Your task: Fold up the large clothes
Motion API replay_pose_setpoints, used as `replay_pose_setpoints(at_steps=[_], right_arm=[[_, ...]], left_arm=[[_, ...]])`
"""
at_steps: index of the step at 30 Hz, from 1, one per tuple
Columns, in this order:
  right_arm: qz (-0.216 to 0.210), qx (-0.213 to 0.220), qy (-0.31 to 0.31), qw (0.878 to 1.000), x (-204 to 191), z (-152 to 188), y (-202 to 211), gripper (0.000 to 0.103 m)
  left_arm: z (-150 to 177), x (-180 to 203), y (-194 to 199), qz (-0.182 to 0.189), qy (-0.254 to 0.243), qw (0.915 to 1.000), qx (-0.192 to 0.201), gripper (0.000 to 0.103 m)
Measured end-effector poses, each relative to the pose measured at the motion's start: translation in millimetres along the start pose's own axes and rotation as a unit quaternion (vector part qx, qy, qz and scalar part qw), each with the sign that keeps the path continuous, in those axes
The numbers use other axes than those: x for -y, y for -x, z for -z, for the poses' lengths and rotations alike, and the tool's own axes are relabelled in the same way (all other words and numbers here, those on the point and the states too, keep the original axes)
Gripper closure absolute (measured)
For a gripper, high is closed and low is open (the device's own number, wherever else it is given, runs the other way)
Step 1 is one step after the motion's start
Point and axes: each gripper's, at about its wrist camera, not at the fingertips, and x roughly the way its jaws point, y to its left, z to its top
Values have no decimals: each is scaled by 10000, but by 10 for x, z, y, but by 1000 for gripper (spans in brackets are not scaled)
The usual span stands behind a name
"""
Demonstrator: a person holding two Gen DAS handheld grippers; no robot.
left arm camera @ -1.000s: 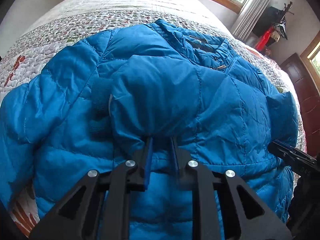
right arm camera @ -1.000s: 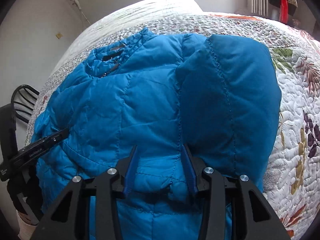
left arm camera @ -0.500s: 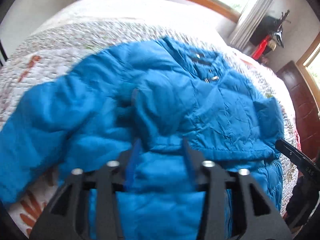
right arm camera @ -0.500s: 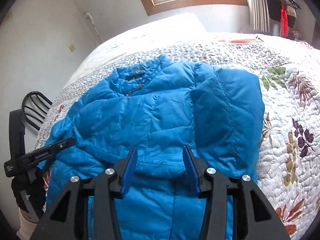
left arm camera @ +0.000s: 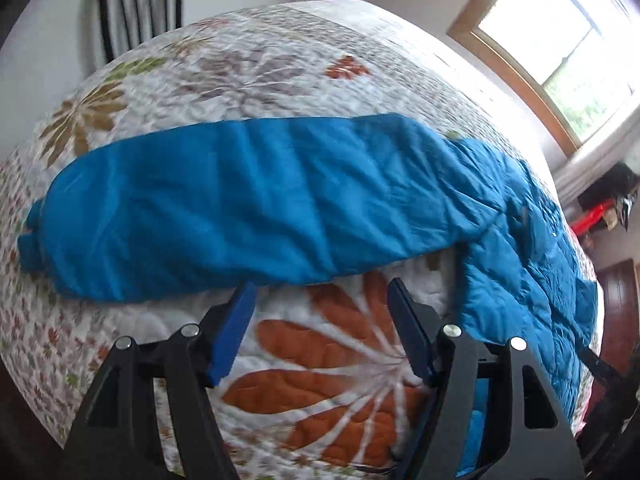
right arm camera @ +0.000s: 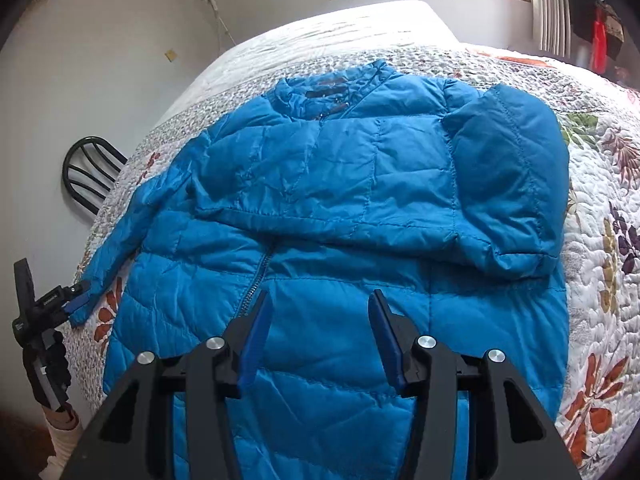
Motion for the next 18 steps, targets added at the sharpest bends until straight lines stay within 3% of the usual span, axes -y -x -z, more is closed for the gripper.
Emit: replay_pose_setpoints(at_steps=[5, 8, 14, 18], right_arm=[[-21, -65, 120, 9999, -132, 46, -81, 52], [-33, -113, 177, 9998, -202, 50, -152, 52], [123, -141, 246, 9995, -290, 82, -268, 52], [213, -128, 319, 9992, -325, 103, -283, 52]], left_arm=[[89, -786, 23, 17, 1023, 9947, 41, 35], [46, -1068, -28, 565, 1474, 9874, 75, 35], [-24, -1225, -74, 1020, 1998, 9742, 232, 35], [99, -1274, 34, 1117, 2213, 9685, 228, 36]])
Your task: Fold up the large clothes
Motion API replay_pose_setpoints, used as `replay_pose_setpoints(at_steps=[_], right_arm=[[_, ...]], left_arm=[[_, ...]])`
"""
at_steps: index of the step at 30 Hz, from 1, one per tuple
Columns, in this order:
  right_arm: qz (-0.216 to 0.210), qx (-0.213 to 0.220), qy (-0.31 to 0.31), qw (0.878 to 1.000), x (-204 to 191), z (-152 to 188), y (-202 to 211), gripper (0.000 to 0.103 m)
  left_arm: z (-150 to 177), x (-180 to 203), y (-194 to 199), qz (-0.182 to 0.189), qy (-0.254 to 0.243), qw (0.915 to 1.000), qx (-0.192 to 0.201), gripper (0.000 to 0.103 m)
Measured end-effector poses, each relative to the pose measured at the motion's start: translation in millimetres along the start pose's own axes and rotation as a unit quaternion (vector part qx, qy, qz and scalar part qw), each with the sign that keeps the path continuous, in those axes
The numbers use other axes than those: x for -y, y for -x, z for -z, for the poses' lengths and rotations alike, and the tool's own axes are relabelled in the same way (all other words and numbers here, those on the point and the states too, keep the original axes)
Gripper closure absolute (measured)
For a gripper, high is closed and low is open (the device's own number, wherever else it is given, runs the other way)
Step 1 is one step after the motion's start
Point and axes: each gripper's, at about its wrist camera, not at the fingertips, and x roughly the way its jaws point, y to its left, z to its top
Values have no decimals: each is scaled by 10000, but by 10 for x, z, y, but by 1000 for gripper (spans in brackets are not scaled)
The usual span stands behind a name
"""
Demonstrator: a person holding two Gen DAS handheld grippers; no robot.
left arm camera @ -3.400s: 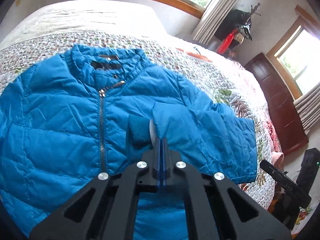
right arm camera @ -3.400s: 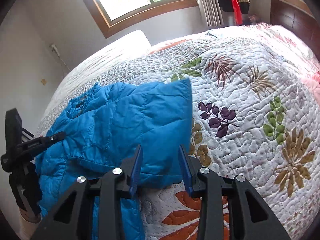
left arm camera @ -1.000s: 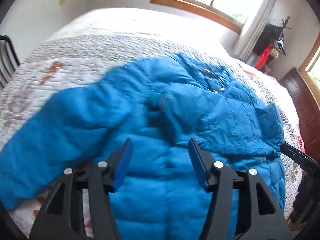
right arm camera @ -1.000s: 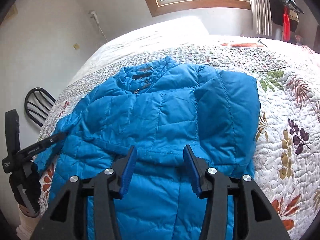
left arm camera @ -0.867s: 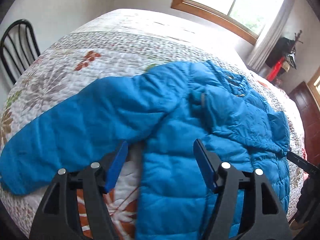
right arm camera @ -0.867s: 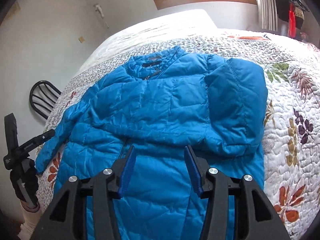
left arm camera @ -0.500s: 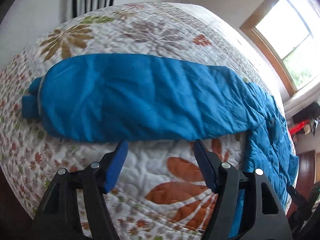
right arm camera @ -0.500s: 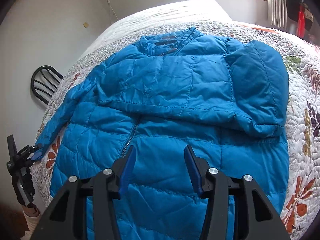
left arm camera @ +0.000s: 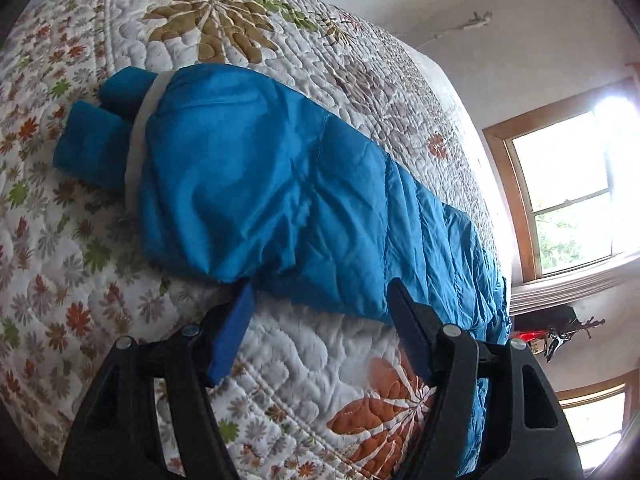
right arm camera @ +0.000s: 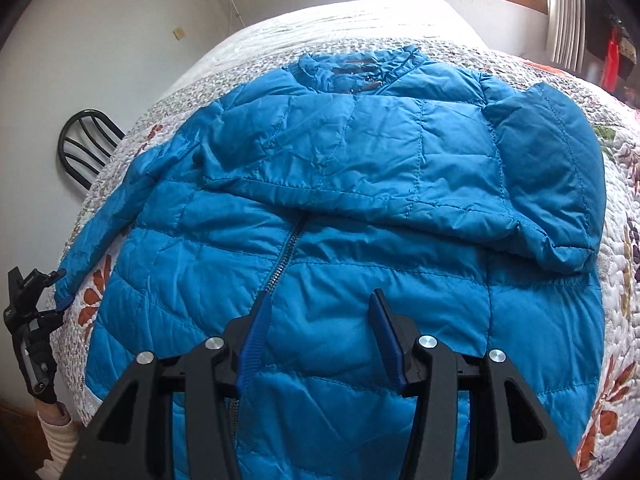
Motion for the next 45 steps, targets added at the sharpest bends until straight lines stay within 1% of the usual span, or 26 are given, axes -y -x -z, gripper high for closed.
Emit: replay_pose_setpoints(at_steps=[2, 4, 6, 7, 9, 12, 13, 14, 16, 17, 18, 20, 23, 25, 28, 29, 31, 33, 36, 39, 40, 42, 43, 45], right_arm=[[12, -3, 33, 10000, -4, 8, 2, 52], [19, -12, 39, 10000, -2, 12, 3, 52], [23, -22, 19, 10000, -1, 6, -7, 52], [27, -17, 14, 10000, -1, 5, -10, 52], [35, -7, -5, 10000, -3, 4, -19, 52], [28, 17, -14, 10000, -1, 12, -23, 52], [16, 23, -12, 10000, 4, 15, -24, 52], [3, 25, -10, 10000, 13, 18, -25, 52], [-9, 17, -33, 10000, 31, 21, -31, 52], [-7, 13, -33, 10000, 36, 24, -29, 52], [5, 12, -37, 10000, 42, 27, -24, 52], [36, 14, -24, 10000, 45, 40, 0, 52], [85, 32, 28, 10000, 34, 62, 65, 52], [130, 35, 58, 9999, 23, 75, 108, 52], [211, -16, 127, 9997, -23, 96, 149, 52], [212, -27, 149, 9997, -44, 103, 156, 52], [190, -55, 198, 9996, -94, 110, 161, 52], [175, -80, 211, 9996, -138, 113, 152, 52], [132, -106, 191, 9997, -169, 103, 120, 52], [118, -125, 197, 9997, -187, 91, 87, 52], [119, -127, 192, 9997, -189, 88, 78, 52], [120, -135, 167, 9997, -173, 81, 61, 52], [120, -143, 146, 9997, -160, 78, 54, 52], [109, -158, 120, 9997, -134, 73, 44, 52]], left_arm=[[57, -50, 96, -39, 44, 9999, 105, 35], [60, -150, 139, 10, 169, 9998, 145, 36], [13, -230, 120, 172, 321, 9993, 99, 36], [-14, -243, 111, 177, 341, 9992, 101, 37], [-86, -258, 84, 149, 385, 9989, 224, 37], [-195, -270, 26, 145, 461, 9980, 404, 42], [-226, -271, 15, 110, 478, 9978, 441, 49], [-256, -275, 2, 29, 494, 9976, 488, 61], [-320, -304, -26, -123, 527, 9969, 577, 80], [-343, -319, -43, -123, 532, 9968, 579, 86], [-361, -325, -48, -96, 534, 9969, 575, 88], [-389, -270, -39, -114, 387, 9972, 627, 95], [-372, -63, 52, -218, -3, 9957, 900, 97], [-319, 129, 159, -158, -343, 9930, 1121, 98], [-167, 537, 330, 41, -978, 9857, 1369, 99], [-92, 704, 387, 168, -1232, 9821, 1416, 99], [76, 1020, 464, 452, -1726, 9738, 1412, 99], [245, 1366, 465, 712, -2157, 9650, 1308, 99], [532, 1858, 380, 1052, -2753, 9498, 1045, 99], [857, 2286, 166, 1267, -3353, 9311, 671, 99], [954, 2372, 77, 1302, -3504, 9259, 538, 99], [1134, 2537, -171, 1260, -3783, 9167, 253, 99], [1210, 2600, -304, 1219, -3884, 9134, 97, 99], [1365, 2649, -572, 1117, -3994, 9095, -281, 98]])
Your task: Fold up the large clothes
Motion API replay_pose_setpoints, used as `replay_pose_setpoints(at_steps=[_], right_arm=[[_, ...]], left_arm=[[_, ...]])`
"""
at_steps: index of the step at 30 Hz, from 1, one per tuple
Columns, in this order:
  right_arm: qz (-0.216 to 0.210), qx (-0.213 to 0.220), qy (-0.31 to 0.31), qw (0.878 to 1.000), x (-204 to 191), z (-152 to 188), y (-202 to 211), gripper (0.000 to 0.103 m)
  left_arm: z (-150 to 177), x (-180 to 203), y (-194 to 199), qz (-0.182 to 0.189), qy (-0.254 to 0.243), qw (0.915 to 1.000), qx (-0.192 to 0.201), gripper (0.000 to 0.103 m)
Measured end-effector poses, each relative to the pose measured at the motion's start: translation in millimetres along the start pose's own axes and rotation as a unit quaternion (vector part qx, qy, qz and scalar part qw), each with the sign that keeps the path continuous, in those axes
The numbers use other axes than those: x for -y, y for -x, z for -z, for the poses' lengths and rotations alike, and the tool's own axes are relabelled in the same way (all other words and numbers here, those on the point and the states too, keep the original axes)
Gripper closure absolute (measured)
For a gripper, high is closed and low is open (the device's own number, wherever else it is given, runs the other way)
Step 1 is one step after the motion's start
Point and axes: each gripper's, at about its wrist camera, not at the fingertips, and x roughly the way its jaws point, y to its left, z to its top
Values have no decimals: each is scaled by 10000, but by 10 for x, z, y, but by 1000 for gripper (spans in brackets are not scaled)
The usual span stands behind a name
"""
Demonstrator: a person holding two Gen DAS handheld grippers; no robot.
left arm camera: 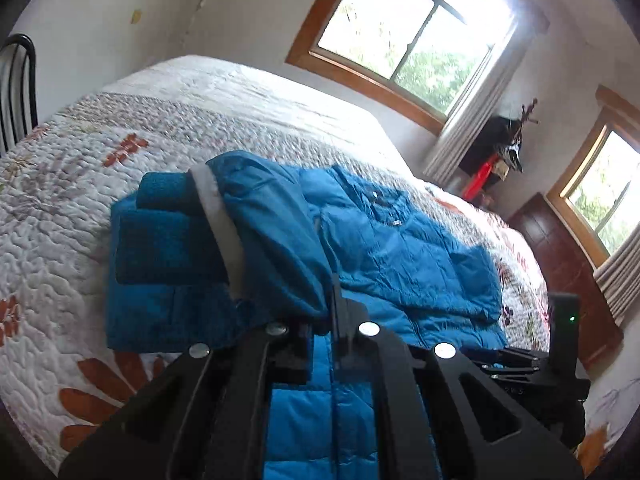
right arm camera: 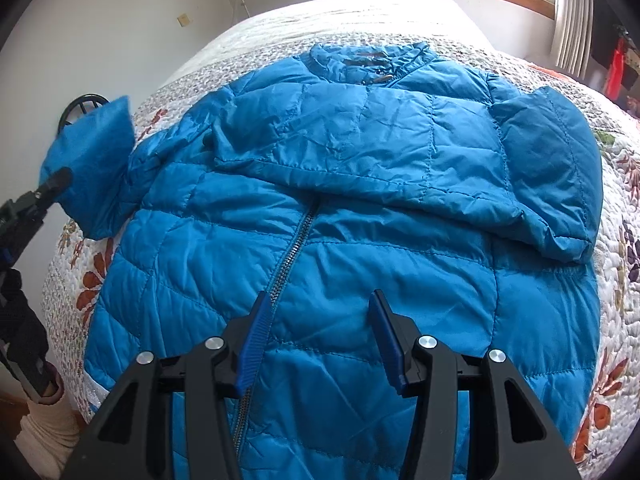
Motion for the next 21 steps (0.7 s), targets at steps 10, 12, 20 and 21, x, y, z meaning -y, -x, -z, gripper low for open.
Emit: replay_pose_setpoints(at_steps=[10, 12, 20, 21], right_arm=[[48, -115, 39, 9999, 24, -23, -81, 52], [75, -135, 40, 9999, 16, -37, -96, 52], [-129, -208, 144, 9996, -186, -182, -79, 51], [-164, -211, 175, 9995, -238, -216, -83, 50]], left_arm=[[337, -186, -869, -104, 129, 9918, -1264, 98], [331, -212, -862, -47, 176, 9913, -1307, 97], [306, -183, -240, -202, -95, 9932, -1146, 76], [291, -207, -149, -248, -111, 9937, -1084, 72]])
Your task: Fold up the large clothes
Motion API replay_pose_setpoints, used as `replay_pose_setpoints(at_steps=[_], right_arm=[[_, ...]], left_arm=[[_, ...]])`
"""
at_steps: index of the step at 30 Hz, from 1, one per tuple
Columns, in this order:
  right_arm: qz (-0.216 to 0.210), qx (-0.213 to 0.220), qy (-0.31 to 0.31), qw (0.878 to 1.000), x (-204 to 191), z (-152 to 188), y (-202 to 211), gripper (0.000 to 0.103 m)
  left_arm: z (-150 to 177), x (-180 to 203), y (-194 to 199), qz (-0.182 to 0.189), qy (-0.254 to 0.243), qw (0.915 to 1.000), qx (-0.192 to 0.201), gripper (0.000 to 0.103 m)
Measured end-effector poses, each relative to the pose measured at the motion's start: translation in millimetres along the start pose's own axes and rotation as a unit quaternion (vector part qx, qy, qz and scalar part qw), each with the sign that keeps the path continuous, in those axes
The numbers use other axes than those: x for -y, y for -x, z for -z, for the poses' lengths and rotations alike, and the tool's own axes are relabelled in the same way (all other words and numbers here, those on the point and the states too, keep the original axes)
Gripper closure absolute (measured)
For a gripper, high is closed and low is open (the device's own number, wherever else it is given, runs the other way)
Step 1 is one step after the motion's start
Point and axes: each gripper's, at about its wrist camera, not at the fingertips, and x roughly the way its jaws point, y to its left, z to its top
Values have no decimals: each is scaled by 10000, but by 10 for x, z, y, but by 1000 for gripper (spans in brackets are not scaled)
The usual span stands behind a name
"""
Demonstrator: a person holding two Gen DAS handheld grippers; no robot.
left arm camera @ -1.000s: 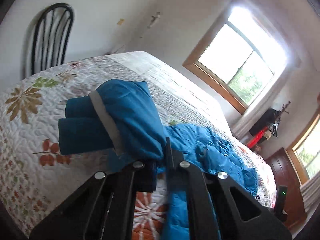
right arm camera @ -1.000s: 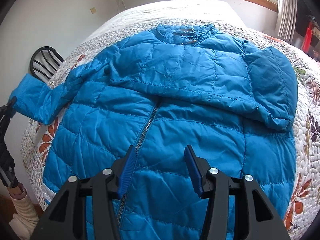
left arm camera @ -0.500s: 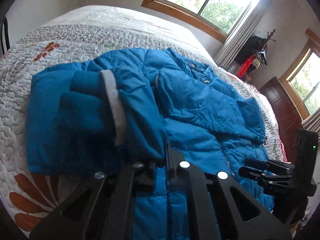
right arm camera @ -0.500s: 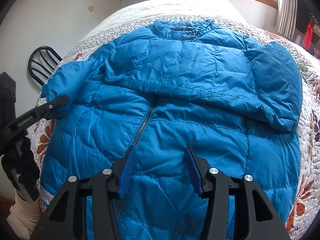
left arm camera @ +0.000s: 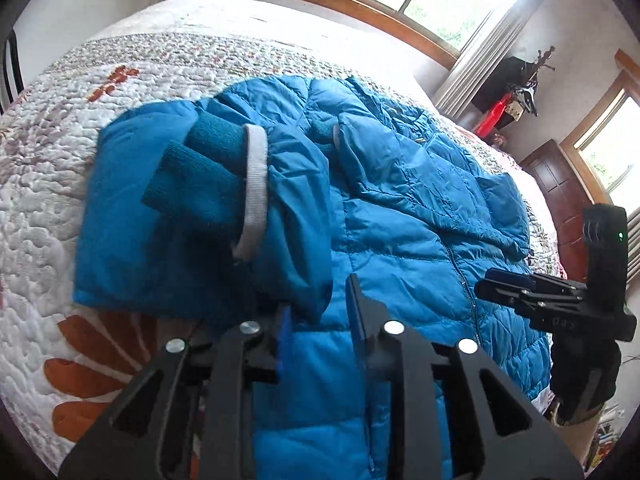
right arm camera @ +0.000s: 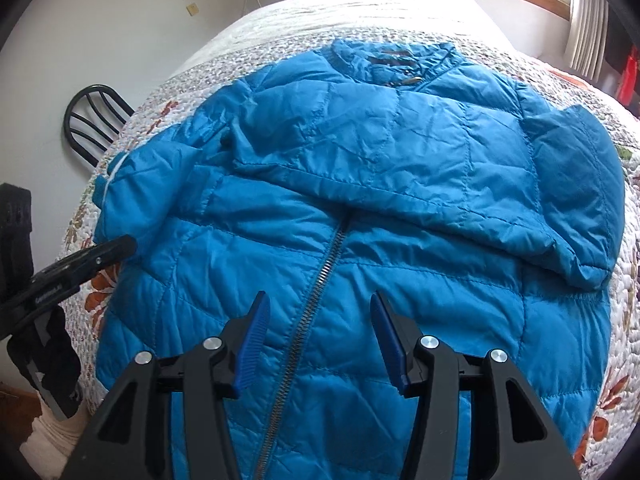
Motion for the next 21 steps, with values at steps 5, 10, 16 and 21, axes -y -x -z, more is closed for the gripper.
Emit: replay_pose_setpoints(at_steps=[5, 10, 16, 21], right_arm=[[-332, -25, 158, 9993, -345, -205, -62, 43], [-852, -153, 239, 9960, -735, -424, -194, 39], [-1332, -520, 202, 9895, -1096, -686, -535, 33], [-1495, -980, 23, 9839, -1219, -775, -983, 47]], left_arm=[[-22, -295, 378, -54, 236, 9991, 359, 47], [-201, -743, 477, -1101, 737, 9894, 591, 47], [-366, -1163, 305, -1859, 1076, 9753, 514, 48], [-345, -1269, 138, -1578, 1195, 9798, 285, 48]])
